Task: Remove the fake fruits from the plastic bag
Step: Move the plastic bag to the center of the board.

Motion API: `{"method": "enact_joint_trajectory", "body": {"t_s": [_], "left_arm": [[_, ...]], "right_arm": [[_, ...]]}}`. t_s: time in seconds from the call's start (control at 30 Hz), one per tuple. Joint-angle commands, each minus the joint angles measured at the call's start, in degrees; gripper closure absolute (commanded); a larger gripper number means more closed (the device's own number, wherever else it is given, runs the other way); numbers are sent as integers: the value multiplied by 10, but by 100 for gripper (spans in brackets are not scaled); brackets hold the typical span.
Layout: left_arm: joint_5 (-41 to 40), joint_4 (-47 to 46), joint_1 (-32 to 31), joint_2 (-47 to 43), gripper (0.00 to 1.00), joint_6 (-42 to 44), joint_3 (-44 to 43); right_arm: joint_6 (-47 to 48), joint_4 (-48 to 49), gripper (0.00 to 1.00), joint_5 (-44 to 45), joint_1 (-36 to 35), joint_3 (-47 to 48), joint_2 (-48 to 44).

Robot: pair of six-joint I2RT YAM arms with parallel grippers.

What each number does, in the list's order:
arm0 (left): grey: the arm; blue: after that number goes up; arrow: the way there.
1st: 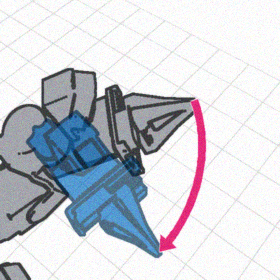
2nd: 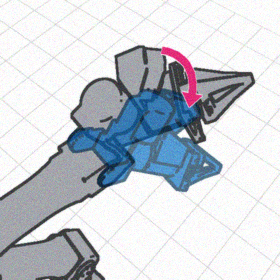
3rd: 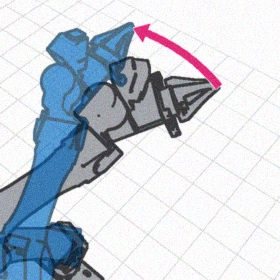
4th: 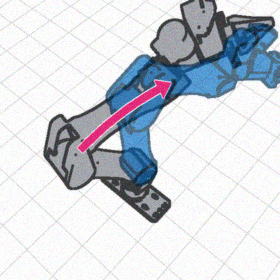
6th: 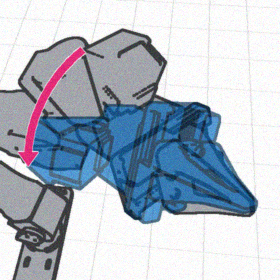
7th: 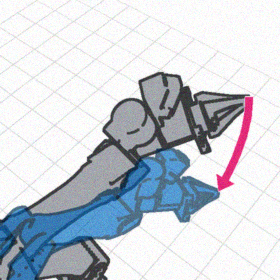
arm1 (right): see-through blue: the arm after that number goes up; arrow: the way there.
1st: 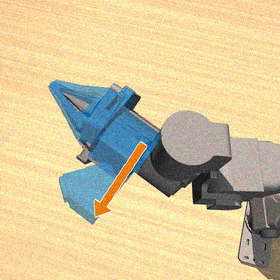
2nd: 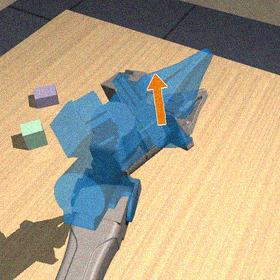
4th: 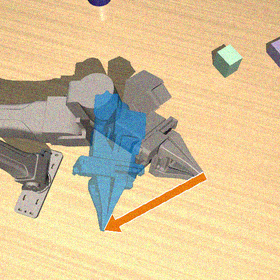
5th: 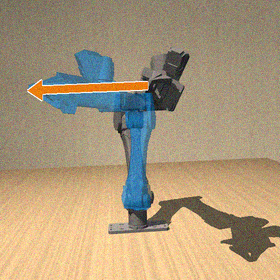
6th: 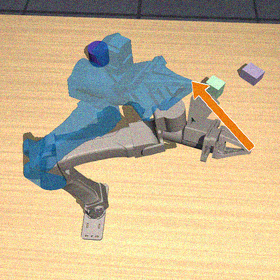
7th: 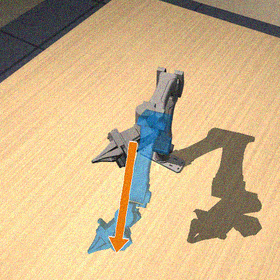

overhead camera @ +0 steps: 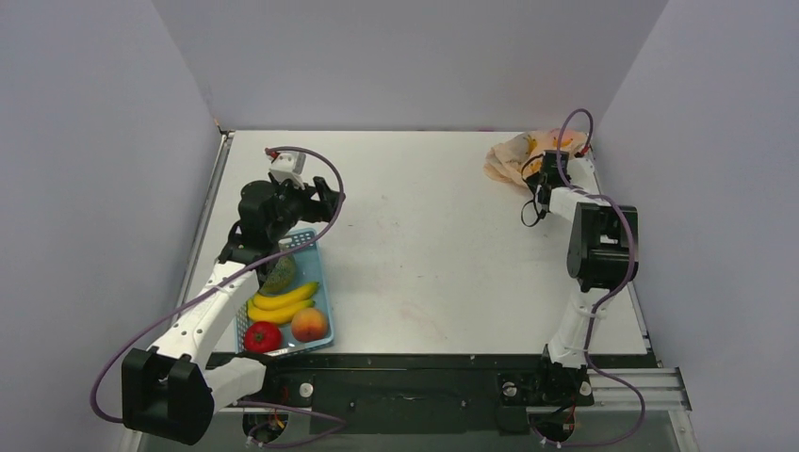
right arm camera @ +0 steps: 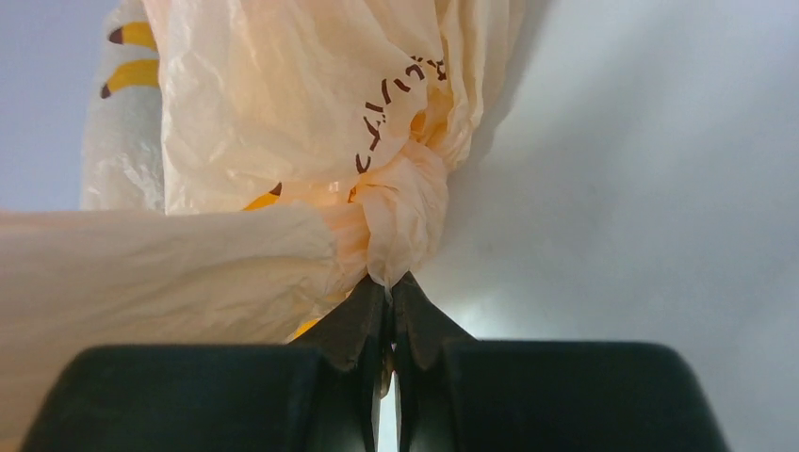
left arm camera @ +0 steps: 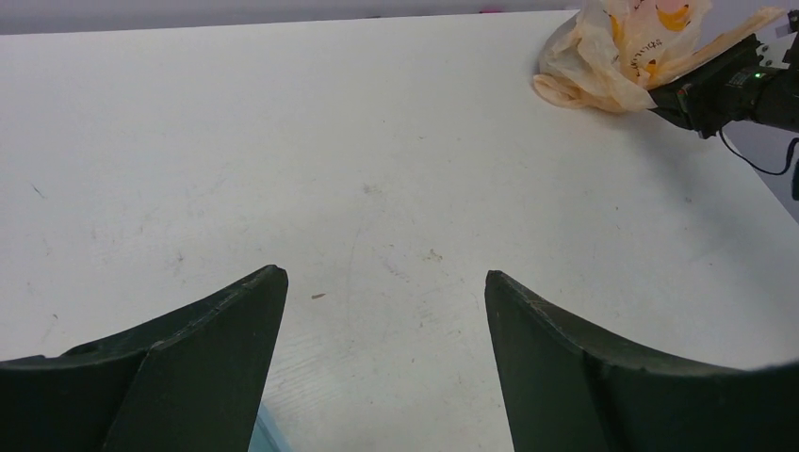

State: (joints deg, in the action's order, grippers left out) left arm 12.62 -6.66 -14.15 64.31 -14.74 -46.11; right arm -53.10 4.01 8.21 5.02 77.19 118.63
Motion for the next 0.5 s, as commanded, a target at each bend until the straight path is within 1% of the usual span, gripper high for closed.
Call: {"method": "enact_joint_trajectory", "body": {"t_s": [0.0, 0.1, 0.13, 0.23, 0.33, 0.47], "left_arm": [[-3, -17, -6, 1, 25, 27, -24], [-44, 1, -44, 8, 25, 79, -19], [-64, 7, -67, 14, 25, 91, -22], [-87, 36, -108, 28, 25, 130, -37], [-98, 52, -155, 36, 25, 144, -44], [-96, 52, -181, 36, 25, 144, -47]], "right_arm": [[-4, 34, 100, 28, -8, -86, -103], [15, 28, 100, 43, -10, -144, -149], [25, 27, 100, 51, -10, -154, -157], [44, 12, 100, 74, -9, -204, -202], [50, -2, 100, 87, -11, -243, -248], [70, -34, 100, 94, -29, -284, -326]]}}
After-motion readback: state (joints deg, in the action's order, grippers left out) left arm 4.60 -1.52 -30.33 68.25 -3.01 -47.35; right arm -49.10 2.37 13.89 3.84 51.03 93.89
